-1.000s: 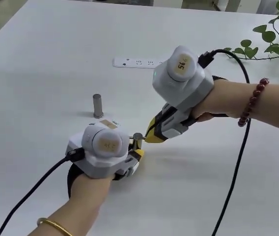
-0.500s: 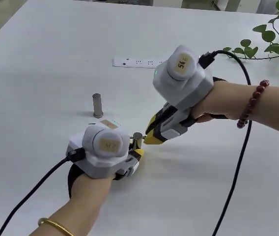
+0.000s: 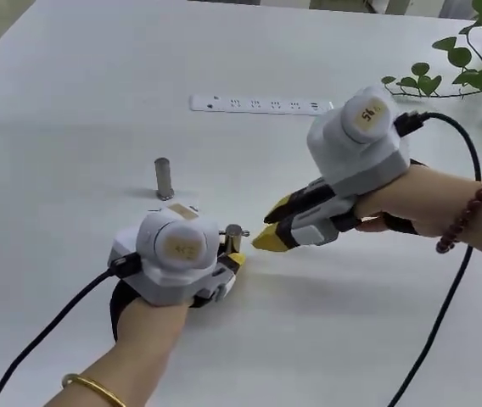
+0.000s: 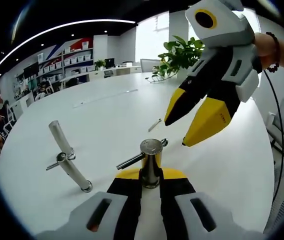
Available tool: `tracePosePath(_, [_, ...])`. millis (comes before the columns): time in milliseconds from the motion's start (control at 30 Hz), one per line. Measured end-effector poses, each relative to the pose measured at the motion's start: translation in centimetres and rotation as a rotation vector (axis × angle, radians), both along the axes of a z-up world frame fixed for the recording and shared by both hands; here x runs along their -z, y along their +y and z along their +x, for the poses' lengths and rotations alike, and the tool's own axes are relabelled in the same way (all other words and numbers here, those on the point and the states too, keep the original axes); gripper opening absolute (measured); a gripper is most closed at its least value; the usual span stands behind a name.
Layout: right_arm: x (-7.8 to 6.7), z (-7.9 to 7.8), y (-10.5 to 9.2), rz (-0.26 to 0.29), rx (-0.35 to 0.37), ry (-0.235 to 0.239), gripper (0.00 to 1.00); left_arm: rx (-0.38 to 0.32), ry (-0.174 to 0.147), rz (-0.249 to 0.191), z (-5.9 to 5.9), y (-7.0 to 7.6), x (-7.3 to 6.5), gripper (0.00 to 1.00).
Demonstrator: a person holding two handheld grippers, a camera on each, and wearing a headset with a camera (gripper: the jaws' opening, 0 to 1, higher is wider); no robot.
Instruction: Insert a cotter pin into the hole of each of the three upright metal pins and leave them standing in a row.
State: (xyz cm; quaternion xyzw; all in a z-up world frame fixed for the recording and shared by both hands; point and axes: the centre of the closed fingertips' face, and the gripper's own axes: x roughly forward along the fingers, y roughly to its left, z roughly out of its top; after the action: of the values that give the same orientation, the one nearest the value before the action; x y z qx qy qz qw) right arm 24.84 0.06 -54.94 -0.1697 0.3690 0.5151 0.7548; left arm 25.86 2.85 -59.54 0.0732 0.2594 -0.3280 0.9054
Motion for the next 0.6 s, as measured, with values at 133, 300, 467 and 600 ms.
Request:
tracePosePath(133, [-0.5,0.0,-0.5,0.04,0.056,-0.004,0.21,-0.003,0.0,-0.003,0.2,0.0,0.0,0.09])
tracePosePath(300, [-0.6,-0.4,-1.3,0.056,0.094,0.003,0.23,-0.01,-0.001,-0.006,0.6,0.1,-0.1,0.09])
tracePosePath(467, [-0.3,-0.9,-2.0,0.066,0.123,0.016,0.23,-0.012,0.003,-0.009,1.3,0.3,-0.1,0.09])
tracePosePath(600, [-0.1,-1.2,-2.2,0.067,0.131,0.027,0.23,-0.015,0.005,-0.009,1.8,0.5,-0.1,0.09])
